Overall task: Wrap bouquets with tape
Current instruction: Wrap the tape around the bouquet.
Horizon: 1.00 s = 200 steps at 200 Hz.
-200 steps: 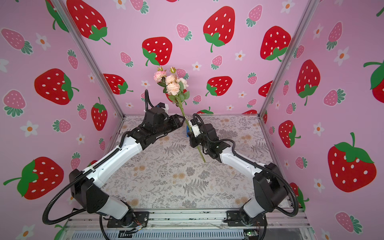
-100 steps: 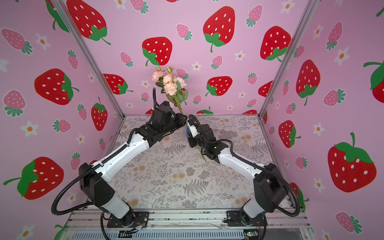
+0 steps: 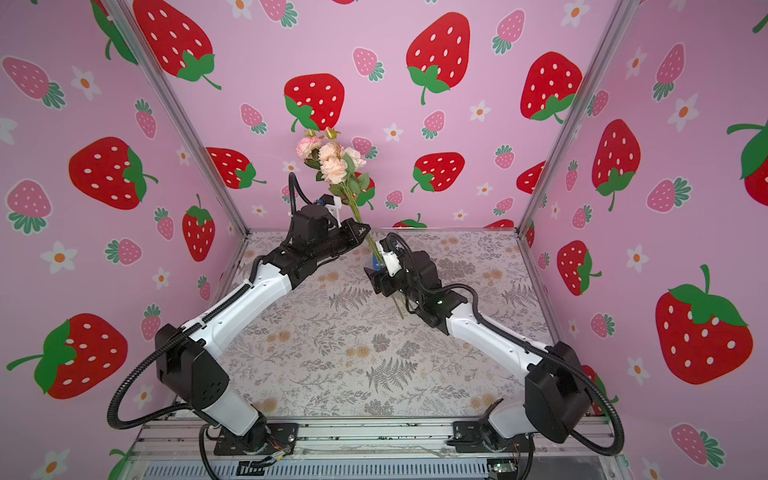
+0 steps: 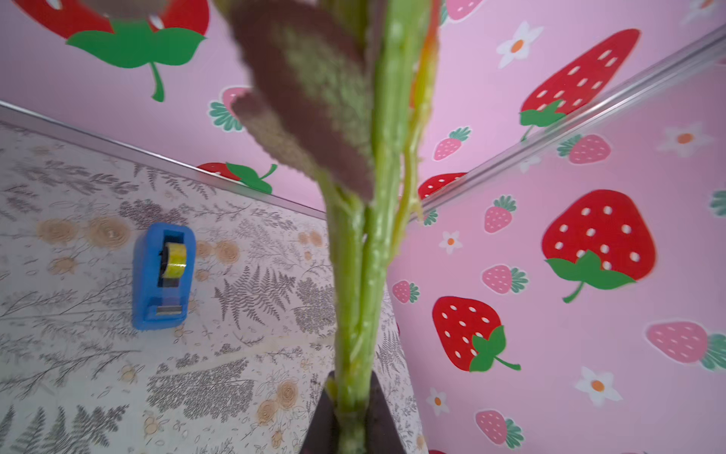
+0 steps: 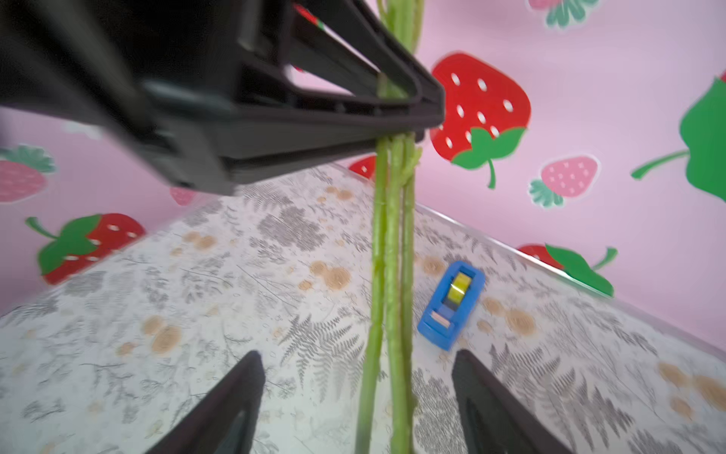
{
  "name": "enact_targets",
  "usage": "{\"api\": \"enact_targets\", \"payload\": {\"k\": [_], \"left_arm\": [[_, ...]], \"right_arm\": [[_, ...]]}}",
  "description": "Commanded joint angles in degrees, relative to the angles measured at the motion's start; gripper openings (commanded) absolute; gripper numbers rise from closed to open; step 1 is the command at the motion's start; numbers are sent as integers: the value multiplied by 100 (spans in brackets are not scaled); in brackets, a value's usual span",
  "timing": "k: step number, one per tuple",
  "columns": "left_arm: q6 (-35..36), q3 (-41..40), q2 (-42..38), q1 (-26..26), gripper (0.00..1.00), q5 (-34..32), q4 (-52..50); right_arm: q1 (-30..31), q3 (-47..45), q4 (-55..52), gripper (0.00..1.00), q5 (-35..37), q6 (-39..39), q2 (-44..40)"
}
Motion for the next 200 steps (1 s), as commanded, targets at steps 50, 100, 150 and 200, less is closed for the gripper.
{"api": "enact_targets", "payload": {"k": [50,100,150,200], "left_arm": [[-113,-53,-142,258,0,2695,3064],[617,214,-154,201,0,2373,2040],[1178,425,-308,130,54,805,420],[642,575,-338,-50,30,-523,-297]], "right_arm": [[-385,6,1492,70,-2852,1452,441],[-334,-2,1257,0,-1189,416,159],[45,268,723,0,1101,-1147,100],[359,508,724,0,2756,-1863,387]]}}
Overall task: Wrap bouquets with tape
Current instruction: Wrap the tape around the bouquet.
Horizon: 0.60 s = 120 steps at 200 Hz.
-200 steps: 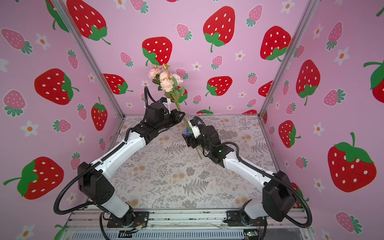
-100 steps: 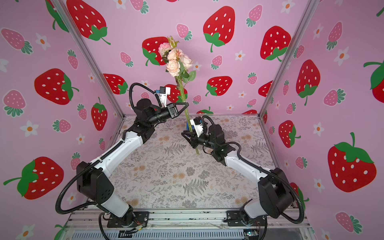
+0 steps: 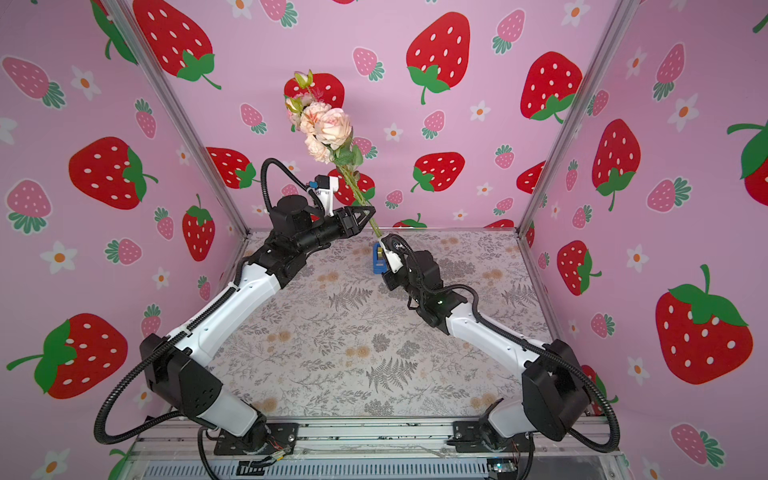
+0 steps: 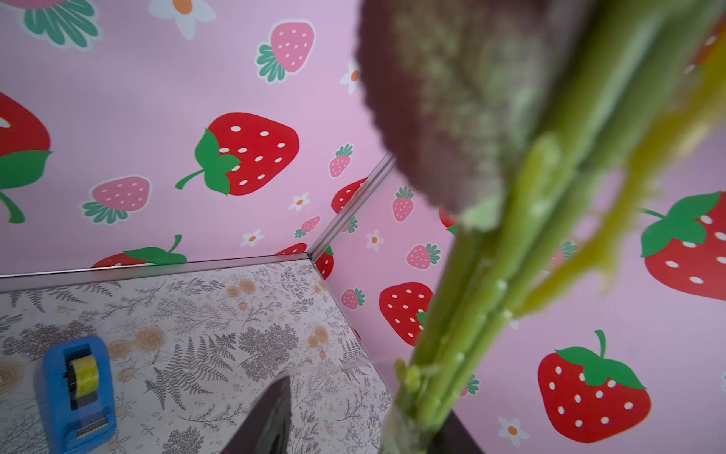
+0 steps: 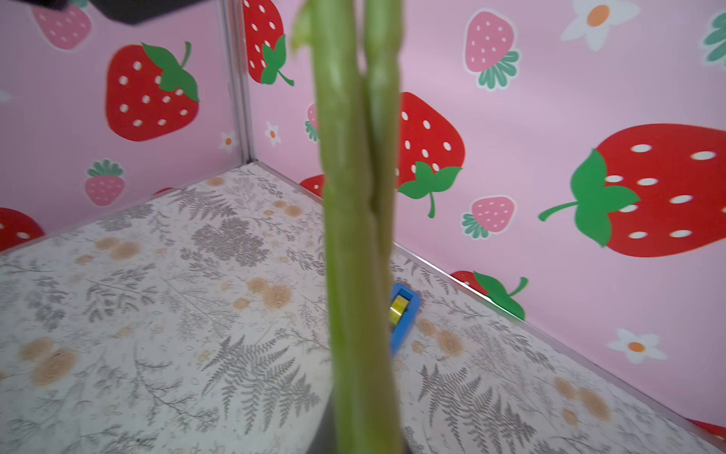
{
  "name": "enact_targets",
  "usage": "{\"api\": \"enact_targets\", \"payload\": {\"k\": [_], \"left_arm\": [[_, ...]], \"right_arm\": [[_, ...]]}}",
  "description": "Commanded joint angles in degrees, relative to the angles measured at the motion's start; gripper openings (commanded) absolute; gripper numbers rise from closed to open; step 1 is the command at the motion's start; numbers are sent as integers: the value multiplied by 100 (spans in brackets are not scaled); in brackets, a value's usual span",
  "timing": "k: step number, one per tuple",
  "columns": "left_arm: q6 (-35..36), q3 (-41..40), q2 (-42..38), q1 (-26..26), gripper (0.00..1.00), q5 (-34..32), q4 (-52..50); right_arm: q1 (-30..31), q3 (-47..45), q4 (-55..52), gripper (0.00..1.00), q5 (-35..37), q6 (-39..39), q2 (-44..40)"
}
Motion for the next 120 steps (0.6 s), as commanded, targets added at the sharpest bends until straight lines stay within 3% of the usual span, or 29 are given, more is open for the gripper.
{"api": "enact_targets", "payload": {"k": [1,51,53,77,90,95,114,120], "left_arm": [[-282,293,-22,-48,29,-1155,-787],[-1013,619,193,-241,7,-1584,-1139],[-1045,626,199,-254,0,-1610,-1147],[-1135,642,214,-279,0,-1675,-1108],[-973,651,219,-241,0,-1498,-959],[-871,651,233,-205,0,-1365,-853],[-574,684,289,21,0,-302,-383],[-503,726,337,108,0,13,-315]], "right_arm": [[196,332,447,0,1271,-620,48],[567,561,541,0,2577,-1209,507],[577,572,545,0,2632,-1205,525],[653,638,520,0,2912,-1034,631],[666,618,457,0,2712,-854,589],[664,604,400,10,2589,-771,548],[581,449,187,64,1611,-375,211],[510,351,187,74,1210,-185,68]]}}
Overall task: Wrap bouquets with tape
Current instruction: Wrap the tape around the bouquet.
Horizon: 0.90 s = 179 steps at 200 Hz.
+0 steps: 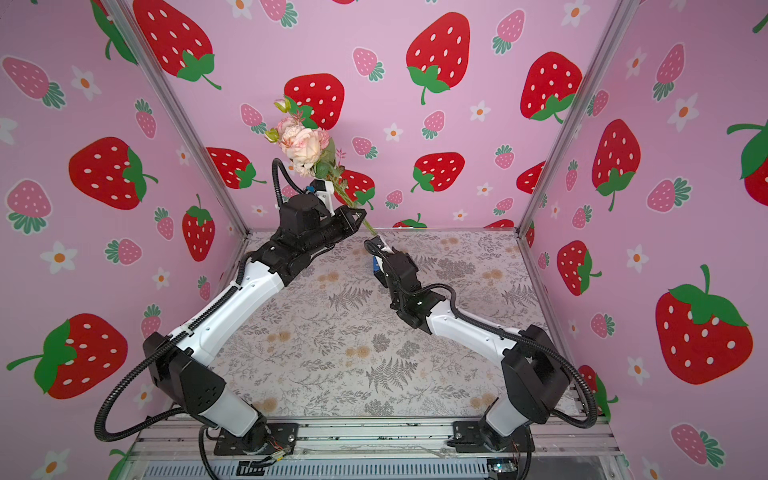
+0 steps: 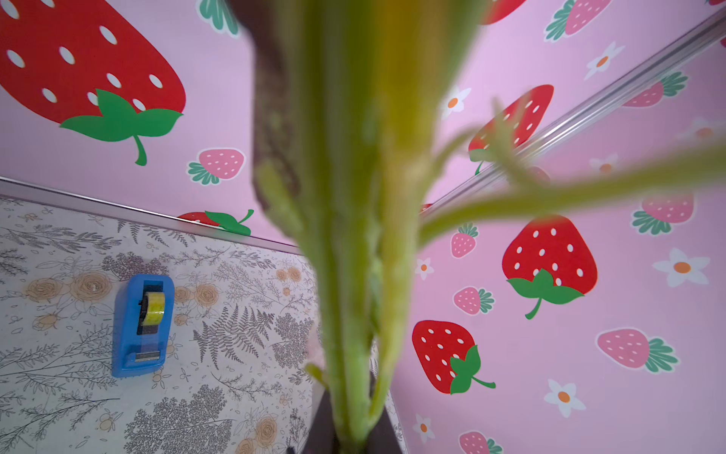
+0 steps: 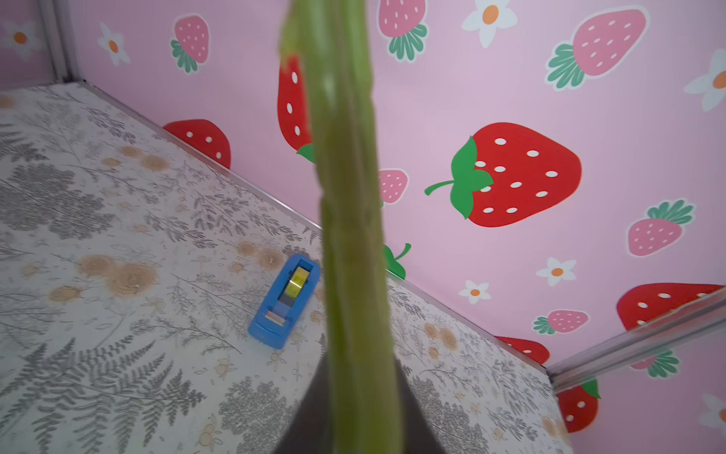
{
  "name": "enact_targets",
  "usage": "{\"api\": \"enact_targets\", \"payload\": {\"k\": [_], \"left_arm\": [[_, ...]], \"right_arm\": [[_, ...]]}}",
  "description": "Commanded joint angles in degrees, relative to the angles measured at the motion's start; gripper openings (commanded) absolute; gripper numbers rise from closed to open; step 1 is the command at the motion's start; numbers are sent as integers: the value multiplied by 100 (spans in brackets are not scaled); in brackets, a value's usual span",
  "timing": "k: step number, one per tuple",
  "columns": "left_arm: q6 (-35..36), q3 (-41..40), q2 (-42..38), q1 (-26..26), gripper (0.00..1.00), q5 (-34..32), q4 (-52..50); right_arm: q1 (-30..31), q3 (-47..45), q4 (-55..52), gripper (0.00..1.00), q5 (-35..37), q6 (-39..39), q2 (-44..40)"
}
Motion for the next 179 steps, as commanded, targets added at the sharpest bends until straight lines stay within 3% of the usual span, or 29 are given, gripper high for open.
{"api": "enact_targets", "payload": {"k": [1,22,42,63,86,96,107,124,135,139,151,160,168,179], "left_arm": [[319,335,171,265,0,1140,592],[531,516,354,523,0,2400,902],[888,694,442,551,0,3308,1093],[834,778,529,530,0,3866,1446],[549,607,495,525,0,4040,2090],[553,589,477,508,0,4047,2165],[582,551,457,488,0,4004,2178],[771,548,422,478,0,3717,1780],[982,560,349,466,0,3225,1285],[1054,550,306,447,4,3049,1120],[1294,475,182,381,36,2536,807],[1426,451,103,323,53,2205,613],[1474,411,46,278,62,1872,462],[1410,363,-10,254,64,1388,272]], "right_arm": [[-68,-68,176,75,-1165,584,-565],[-513,-395,306,85,-2948,1384,-959],[-827,-541,536,91,-4165,1941,-1052],[-964,-483,633,90,-4922,2232,-892],[-1019,-345,643,82,-4987,2466,-630],[-1037,-335,744,74,-5015,2508,-564],[-1040,-323,879,54,-4982,2533,-524],[-1031,-321,1062,1,-4801,2471,-519],[-991,-289,1027,0,-4362,2318,-545],[-965,-282,1007,0,-4167,2228,-558],[-843,-258,938,0,-3440,1841,-583],[-749,-236,908,0,-2947,1545,-593],[-706,-211,905,0,-2638,1349,-582],[-662,-166,922,0,-2308,1109,-562]]}}
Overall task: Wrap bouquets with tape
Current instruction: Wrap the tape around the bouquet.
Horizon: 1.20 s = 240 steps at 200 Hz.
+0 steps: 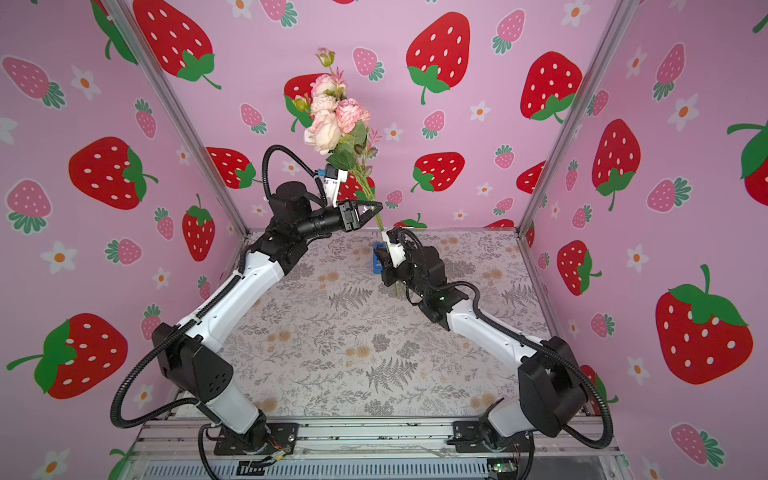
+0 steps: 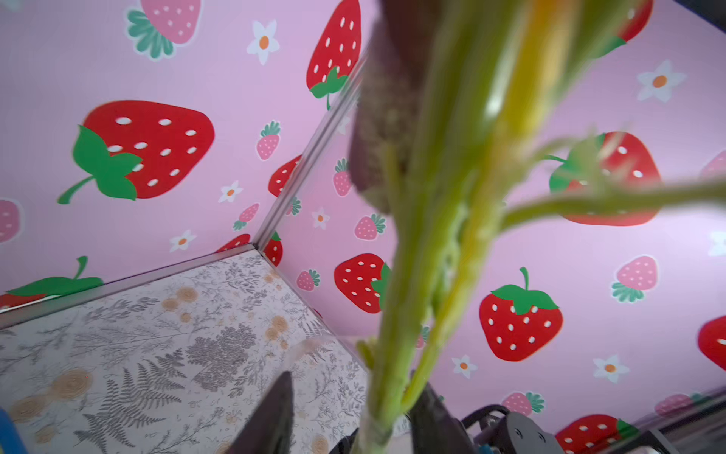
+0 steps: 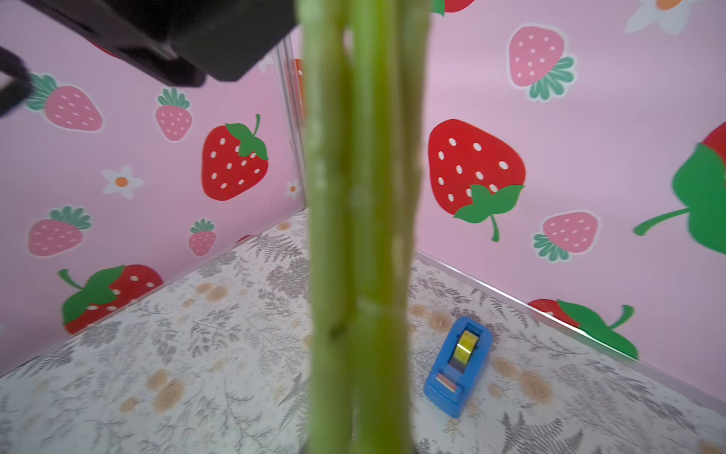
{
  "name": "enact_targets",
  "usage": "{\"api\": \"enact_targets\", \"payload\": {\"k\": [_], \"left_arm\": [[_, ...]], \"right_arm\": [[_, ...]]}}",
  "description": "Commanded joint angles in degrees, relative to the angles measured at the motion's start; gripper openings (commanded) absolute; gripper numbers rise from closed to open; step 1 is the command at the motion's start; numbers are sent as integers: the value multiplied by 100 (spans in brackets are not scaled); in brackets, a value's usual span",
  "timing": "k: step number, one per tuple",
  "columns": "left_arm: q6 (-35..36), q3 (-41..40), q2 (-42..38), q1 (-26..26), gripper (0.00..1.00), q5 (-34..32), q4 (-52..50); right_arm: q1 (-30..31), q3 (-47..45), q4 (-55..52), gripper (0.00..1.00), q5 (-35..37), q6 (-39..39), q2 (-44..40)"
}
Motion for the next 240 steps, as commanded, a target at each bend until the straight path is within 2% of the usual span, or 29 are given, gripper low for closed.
{"api": "enact_targets", "payload": {"k": [1,20,54,73,87,96,127,147,151,156,159,162,164,166,167,171,178,194,215,228,240], "left_arm": [[232,-46,-284,-75,64,-1263,-560],[-9,-140,-355,-86,62,-1937,-795],[-293,-129,-306,-91,55,-1781,-657],[-501,-139,-300,-122,37,-1834,-583],[-635,-123,-285,-146,12,-1961,-604],[-714,-119,-268,-156,0,-2017,-604],[-793,2,-145,-219,0,-1990,-619],[-787,23,-104,-228,0,-1899,-497],[-758,26,-96,-220,0,-1843,-467],[-716,47,-75,-200,0,-1755,-399],[-688,62,-56,-194,0,-1678,-372],[-674,94,-42,-173,0,-1605,-348],[-665,115,-28,-159,0,-1527,-319],[-659,128,-12,-145,0,-1444,-294],[-656,140,-3,-138,0,-1401,-277],[-634,168,32,-101,0,-1186,-192],[-592,248,107,-46,0,-747,-21],[-349,558,292,12,0,199,78],[-30,905,453,14,0,1131,18],[-16,872,430,23,0,1268,176],[-133,776,410,27,0,1376,496]], "right_arm": [[137,253,311,0,1266,-723,-54],[203,298,380,0,1738,-1002,1],[304,447,355,0,2398,-1325,176],[421,570,320,0,2911,-1621,327],[511,649,320,0,3312,-1789,437],[554,690,350,0,3550,-1905,503],[678,840,311,0,3897,-2030,687],[747,872,262,0,3868,-1926,672],[743,860,211,5,3769,-1850,639],[742,828,176,17,3625,-1745,573],[736,782,178,26,3539,-1674,529],[739,733,185,38,3472,-1589,483],[733,692,194,40,3399,-1528,439],[725,657,202,48,3328,-1465,390],[725,634,208,56,3283,-1450,366],[688,539,233,65,3081,-1292,280],[598,384,241,73,2550,-1056,105],[269,136,233,77,1442,-350,-186],[-309,-51,358,77,-292,613,-352],[-554,-94,490,75,-1125,1019,-292],[-651,-75,556,66,-1545,1242,-210]]}}
